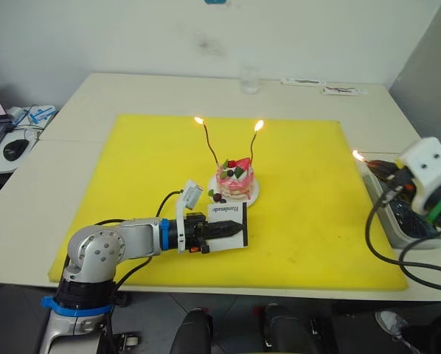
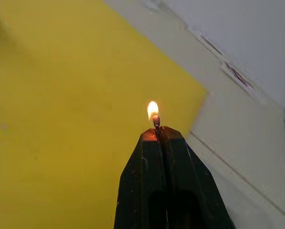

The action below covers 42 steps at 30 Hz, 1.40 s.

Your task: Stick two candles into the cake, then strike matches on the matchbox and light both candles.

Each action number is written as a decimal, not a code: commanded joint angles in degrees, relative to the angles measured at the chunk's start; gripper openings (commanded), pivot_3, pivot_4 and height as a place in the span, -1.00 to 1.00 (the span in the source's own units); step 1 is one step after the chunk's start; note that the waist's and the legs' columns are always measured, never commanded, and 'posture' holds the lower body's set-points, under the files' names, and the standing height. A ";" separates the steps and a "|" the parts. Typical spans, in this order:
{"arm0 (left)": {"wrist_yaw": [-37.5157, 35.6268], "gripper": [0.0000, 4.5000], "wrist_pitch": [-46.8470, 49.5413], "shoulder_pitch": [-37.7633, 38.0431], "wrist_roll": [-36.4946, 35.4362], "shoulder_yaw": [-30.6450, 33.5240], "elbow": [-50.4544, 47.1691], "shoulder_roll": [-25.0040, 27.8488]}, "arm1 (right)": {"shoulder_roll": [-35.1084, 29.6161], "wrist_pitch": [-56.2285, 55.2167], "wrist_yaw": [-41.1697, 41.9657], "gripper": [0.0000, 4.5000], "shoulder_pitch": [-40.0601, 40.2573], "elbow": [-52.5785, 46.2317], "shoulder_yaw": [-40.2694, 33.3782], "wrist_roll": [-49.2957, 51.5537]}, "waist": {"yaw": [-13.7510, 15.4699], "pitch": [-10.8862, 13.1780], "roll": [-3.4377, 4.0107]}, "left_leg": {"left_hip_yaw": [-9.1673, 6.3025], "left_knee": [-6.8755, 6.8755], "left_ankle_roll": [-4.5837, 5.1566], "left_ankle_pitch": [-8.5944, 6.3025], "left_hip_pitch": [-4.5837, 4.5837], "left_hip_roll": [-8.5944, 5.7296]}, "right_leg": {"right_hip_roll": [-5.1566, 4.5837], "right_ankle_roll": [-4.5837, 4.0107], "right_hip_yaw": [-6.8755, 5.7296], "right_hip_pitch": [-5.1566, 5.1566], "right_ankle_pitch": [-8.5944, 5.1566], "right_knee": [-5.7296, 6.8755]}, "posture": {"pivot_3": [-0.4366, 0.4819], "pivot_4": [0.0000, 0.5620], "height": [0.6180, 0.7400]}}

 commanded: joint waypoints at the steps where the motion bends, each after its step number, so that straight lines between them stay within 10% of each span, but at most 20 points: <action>1: -0.05 -1.00 -1.25 0.14 -0.16 -0.60 -1.88 -1.29 | 1.02 -1.80 -3.86 -0.99 2.17 2.62 -5.06 -1.24 | -0.14 0.00 0.00 | 0.02 0.00 0.00 0.00 0.04 0.00 | 0.01 -0.06 0.04 0.01 -0.03 0.00 | -0.05 -0.47 1.00; 10: -0.04 -1.00 -2.10 -0.07 0.58 -1.19 -1.49 -2.40 | 2.34 1.04 -11.73 -0.75 -1.12 12.05 -2.94 -2.52 | -0.29 -0.01 0.02 | 0.30 0.08 0.08 0.05 0.30 -0.01 | 0.02 -0.04 0.36 0.16 0.03 0.00 | -0.05 -0.47 1.00; 21: 1.08 -1.00 -1.90 0.24 0.23 -0.90 -2.97 -2.33 | 2.36 -0.98 -14.35 0.98 -1.91 8.83 -3.32 -1.29 | -0.10 -0.04 0.08 | 0.30 -0.02 0.07 0.04 0.21 -0.01 | 0.02 -0.04 0.35 0.13 -0.03 -0.05 | -0.05 -0.47 1.00; 35: 3.36 -1.00 -1.04 -6.80 10.07 -10.27 -9.10 3.22 | -7.32 0.59 12.92 0.98 7.23 -15.84 3.51 22.45 | -0.09 0.00 0.00 | 0.26 0.01 0.07 0.04 0.21 0.00 | 0.04 -0.03 0.32 0.14 -0.03 -0.07 | -0.05 -0.47 1.00; 42: 0.91 -0.08 1.01 -9.63 9.90 -9.63 -12.59 7.66 | -10.17 2.04 14.75 1.00 2.24 -16.23 10.84 26.72 | -0.06 0.04 -0.07 | 0.26 0.04 0.07 0.04 0.20 -0.01 | 0.02 -0.02 0.31 0.13 -0.02 -0.10 | -0.05 -0.47 1.00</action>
